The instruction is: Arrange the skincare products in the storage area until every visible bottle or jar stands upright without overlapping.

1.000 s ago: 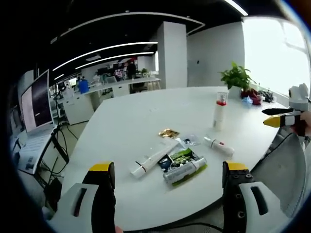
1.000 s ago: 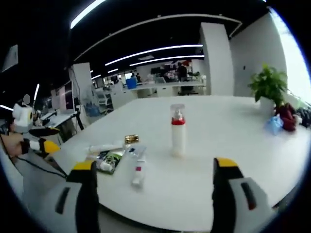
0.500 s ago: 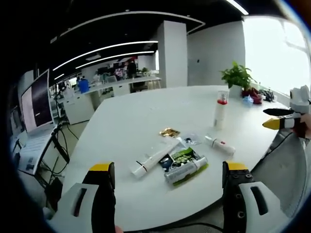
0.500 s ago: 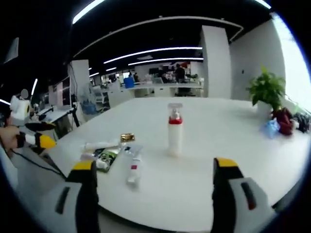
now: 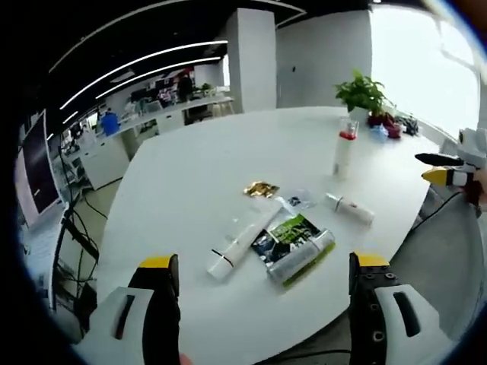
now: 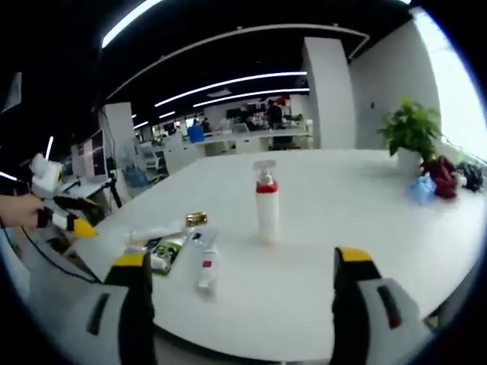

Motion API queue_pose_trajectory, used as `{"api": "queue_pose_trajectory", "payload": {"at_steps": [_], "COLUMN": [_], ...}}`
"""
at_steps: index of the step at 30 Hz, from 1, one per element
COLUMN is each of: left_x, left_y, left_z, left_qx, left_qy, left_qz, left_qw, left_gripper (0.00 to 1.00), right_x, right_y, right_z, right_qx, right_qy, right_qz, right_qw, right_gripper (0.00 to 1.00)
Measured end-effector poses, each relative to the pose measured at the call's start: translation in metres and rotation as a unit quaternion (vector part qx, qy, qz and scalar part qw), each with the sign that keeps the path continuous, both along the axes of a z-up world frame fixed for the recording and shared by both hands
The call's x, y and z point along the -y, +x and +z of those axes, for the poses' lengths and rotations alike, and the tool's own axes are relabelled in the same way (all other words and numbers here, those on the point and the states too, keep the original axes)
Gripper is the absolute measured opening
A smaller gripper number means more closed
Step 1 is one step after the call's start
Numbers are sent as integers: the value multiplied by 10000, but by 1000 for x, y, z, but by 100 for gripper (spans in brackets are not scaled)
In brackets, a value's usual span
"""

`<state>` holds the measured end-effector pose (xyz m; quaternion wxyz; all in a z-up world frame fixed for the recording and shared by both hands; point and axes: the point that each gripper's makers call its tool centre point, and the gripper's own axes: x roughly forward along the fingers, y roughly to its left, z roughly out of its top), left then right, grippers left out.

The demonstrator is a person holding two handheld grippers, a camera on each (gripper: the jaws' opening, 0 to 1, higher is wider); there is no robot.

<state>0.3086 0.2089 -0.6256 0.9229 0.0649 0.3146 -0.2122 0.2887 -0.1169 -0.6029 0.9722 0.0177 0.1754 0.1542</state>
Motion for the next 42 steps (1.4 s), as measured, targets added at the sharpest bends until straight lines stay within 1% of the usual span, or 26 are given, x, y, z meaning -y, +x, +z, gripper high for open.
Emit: {"api": "queue_pose_trajectory", "payload": {"at_steps": [4,7,10,14,16,17,20,23,24,25,26,28,29,30,33,35,36,38,40,41,42], "left_x": [0,0,-3,0,2,2,5,10,12,12,12,14,14,14,10,7,7,7,9,10,10], "left_y": [13,23,36,50,59,63,73,82,84,86,89,93,95,97,95,96,96,94,94,94,94], "left_z": [-8,-15,-25,-34,-42,-46,-56,-64,-68,-70,-74,-80,-82,-86,-95,-101,-103,-108,-111,-113,-115], "left_qx": [-208,-396,-647,-840,-978,-1040,-1189,-1316,-1396,-1417,-1484,-1579,-1619,-1696,-2017,-2123,-2167,-2324,-2365,-2420,-2447], "left_qy": [273,431,606,703,801,917,1131,1230,1304,1353,1425,1470,1482,1521,1690,1866,1900,1950,1985,2010,2031], "left_qz": [-331,-486,-623,-839,-968,-1075,-1296,-1514,-1628,-1673,-1742,-1863,-1882,-1934,-2079,-2190,-2224,-2320,-2386,-2434,-2454], "left_qw": [9989,9971,9941,9904,9872,9845,9779,9719,9680,9662,9630,9585,9573,9543,9421,9339,9314,9242,9207,9175,9158], "left_gripper": [89,89,88,84,82,81,78,71,69,67,65,62,60,59,57,54,53,51,50,49,47], "right_x": [2,2,1,1,1,2,2,1,0,0,-1,-1,-2,-2,-3,-3,-3,-4,-4,-5,-5], "right_y": [0,1,1,2,3,3,4,4,4,4,3,3,3,3,4,4,4,3,3,3,3], "right_z": [-2,-1,-2,-3,-4,-4,-6,-7,-8,-8,-9,-9,-10,-10,-11,-11,-11,-12,-13,-13,-13], "right_qx": [-21,-23,-54,-77,-86,-92,-115,-139,-146,-151,-154,-174,-182,-187,-208,-214,-216,-227,-244,-252,-258], "right_qy": [-3,35,23,11,22,22,10,-18,-39,-46,-54,-77,-89,-98,-106,-102,-99,-93,-94,-95,-98], "right_qz": [-20,-48,-31,-34,-61,-68,-74,-56,-51,-43,-29,-11,-4,4,13,11,12,15,25,38,47], "right_qw": [10000,10000,10000,10000,9999,9999,9999,9999,9999,9999,9999,9998,9998,9998,9997,9997,9997,9997,9997,9996,9996], "right_gripper": [100,100,100,100,100,100,99,98,98,98,98,98,98,98,98,98,98,98,98,98,98]}}
